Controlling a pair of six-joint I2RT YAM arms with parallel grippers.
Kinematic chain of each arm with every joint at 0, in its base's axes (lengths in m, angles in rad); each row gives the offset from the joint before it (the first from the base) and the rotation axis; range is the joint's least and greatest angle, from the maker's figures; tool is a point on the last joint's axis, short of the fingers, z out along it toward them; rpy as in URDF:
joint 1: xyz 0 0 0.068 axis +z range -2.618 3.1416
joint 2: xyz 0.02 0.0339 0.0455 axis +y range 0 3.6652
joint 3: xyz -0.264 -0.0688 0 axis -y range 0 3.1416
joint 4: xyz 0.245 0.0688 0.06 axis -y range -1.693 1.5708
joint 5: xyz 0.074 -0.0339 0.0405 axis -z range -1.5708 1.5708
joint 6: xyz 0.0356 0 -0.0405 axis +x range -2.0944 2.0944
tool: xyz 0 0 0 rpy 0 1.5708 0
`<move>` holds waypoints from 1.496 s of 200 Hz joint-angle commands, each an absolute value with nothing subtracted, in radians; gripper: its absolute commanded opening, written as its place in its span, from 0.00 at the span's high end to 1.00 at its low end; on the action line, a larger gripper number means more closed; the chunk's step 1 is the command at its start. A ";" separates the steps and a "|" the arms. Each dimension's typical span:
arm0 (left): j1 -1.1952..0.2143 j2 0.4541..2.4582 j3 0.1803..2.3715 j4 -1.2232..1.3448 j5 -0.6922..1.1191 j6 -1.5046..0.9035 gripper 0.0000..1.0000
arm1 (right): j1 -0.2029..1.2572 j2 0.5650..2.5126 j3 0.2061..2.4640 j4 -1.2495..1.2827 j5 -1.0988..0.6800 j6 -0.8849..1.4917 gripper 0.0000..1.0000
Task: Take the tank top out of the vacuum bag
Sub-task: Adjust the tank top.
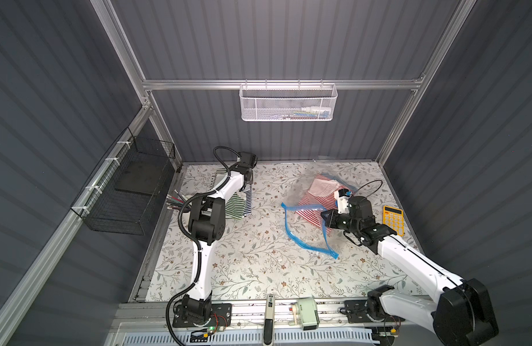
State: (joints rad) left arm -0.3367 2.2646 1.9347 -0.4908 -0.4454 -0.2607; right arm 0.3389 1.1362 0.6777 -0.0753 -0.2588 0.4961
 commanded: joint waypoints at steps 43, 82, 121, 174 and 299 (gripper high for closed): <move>-0.333 2.380 2.092 -0.513 -0.298 -0.419 1.00 | 0.334 1.124 0.666 -0.078 -0.258 0.503 1.00; -0.331 2.399 2.099 -0.510 -0.384 -0.462 1.00 | 0.334 1.124 0.661 -0.076 -0.258 0.507 1.00; -0.303 2.384 2.050 -0.453 -0.338 -0.471 0.77 | 0.334 1.125 0.654 -0.070 -0.260 0.509 1.00; -0.285 2.226 1.931 -0.272 -0.117 -0.340 0.43 | 0.334 1.065 0.656 -0.098 -0.240 0.501 1.00; -0.458 1.562 1.251 -0.386 -0.048 -0.499 0.40 | 0.335 1.023 0.693 -0.177 -0.272 0.519 1.00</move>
State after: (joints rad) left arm -0.4034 1.6897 1.4132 -0.3389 -0.0166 -0.4191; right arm 0.3382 1.0237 0.6586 -0.1478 -0.2440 0.5163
